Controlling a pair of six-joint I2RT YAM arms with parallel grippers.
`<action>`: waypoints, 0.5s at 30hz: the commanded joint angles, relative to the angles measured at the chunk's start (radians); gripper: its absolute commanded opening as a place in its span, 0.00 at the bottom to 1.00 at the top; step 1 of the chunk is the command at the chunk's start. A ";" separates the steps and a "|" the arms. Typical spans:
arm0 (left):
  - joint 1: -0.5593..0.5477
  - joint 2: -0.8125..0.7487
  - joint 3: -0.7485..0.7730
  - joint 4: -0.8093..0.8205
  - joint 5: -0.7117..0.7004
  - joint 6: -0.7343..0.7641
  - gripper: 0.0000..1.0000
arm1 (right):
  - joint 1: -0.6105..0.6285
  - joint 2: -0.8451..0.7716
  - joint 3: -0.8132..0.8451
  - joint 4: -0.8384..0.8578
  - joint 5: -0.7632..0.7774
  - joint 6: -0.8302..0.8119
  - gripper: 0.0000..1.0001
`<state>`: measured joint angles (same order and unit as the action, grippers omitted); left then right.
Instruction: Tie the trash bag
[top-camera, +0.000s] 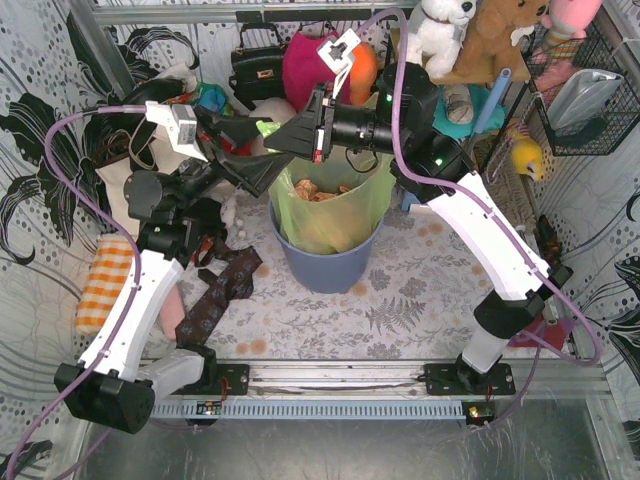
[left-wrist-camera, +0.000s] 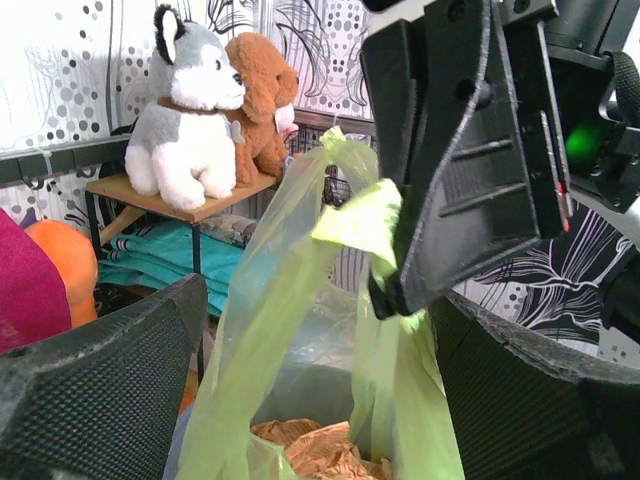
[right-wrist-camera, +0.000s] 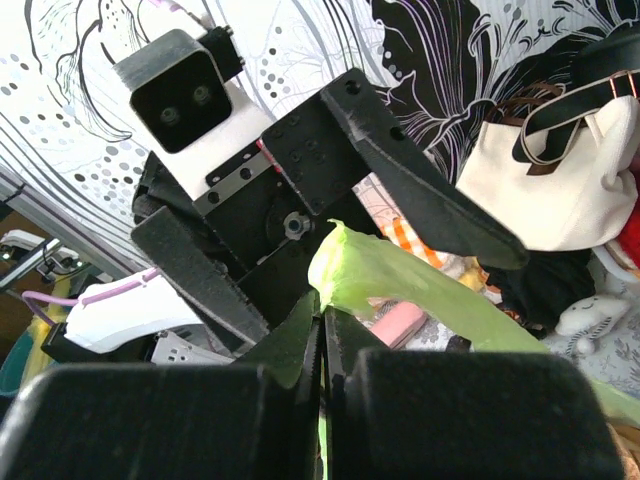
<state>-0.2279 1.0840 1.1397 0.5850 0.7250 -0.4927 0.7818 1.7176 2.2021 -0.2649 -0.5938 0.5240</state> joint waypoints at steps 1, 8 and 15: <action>0.005 0.022 0.050 0.137 -0.007 -0.004 1.00 | 0.007 -0.059 -0.026 0.055 -0.031 0.020 0.00; 0.005 0.044 0.061 0.238 0.030 -0.020 1.00 | 0.007 -0.066 0.005 0.055 -0.029 0.021 0.00; 0.005 0.073 0.086 0.310 0.054 -0.040 0.99 | 0.007 -0.030 0.095 0.022 -0.019 0.014 0.00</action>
<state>-0.2279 1.1309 1.1778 0.7643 0.7452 -0.4992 0.7834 1.6814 2.2173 -0.2604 -0.5995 0.5350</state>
